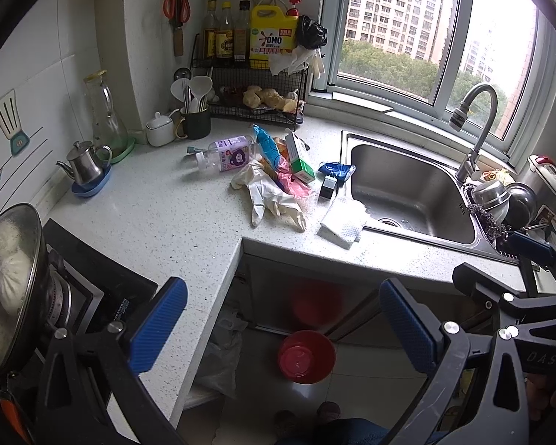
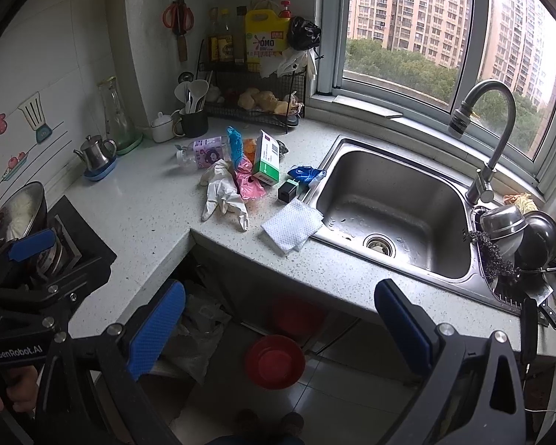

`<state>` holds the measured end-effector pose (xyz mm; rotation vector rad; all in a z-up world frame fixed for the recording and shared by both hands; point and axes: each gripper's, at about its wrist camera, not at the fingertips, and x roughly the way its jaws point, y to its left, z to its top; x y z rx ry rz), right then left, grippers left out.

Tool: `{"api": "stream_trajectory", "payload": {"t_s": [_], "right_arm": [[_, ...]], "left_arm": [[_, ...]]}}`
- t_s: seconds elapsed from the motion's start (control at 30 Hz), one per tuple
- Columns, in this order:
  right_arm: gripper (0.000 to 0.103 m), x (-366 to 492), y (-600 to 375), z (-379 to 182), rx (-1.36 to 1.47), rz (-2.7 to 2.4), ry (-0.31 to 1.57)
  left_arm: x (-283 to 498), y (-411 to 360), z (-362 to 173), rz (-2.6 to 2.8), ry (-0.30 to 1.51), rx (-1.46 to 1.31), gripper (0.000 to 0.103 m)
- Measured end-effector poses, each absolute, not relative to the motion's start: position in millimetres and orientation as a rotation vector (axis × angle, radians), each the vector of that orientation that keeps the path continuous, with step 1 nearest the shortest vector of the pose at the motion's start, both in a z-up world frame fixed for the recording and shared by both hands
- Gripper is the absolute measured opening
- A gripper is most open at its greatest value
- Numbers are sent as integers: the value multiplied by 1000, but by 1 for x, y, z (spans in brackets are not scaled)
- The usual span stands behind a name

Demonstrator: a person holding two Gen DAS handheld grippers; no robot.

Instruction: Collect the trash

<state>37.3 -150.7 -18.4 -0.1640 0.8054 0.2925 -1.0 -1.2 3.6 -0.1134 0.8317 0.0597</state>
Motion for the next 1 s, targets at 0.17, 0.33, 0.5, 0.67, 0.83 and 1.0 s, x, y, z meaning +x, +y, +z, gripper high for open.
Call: {"api": "stream_trajectory", "payload": {"t_s": [0.17,0.33,0.5,0.67,0.83,1.0], "right_arm": [[103,38,-151,-18,-167,290,807],[103,38,-151,-18,-167,290,808],[103,38,-153,-17,-164,293,806],[103,39,-153,-16,-165,298,806],[103,40,-154,-16,-162,301,807],[103,42,-157,-16,-163,308,810]], "left_arm": [[0,-4,3,54,836,-110,103],[1,-4,3,52,838,-106,103],[1,-5,3,51,839,-107,103],[1,-6,3,53,839,-105,103],[2,-9,4,57,837,-102,103],[5,-13,4,64,840,-101,103]]}}
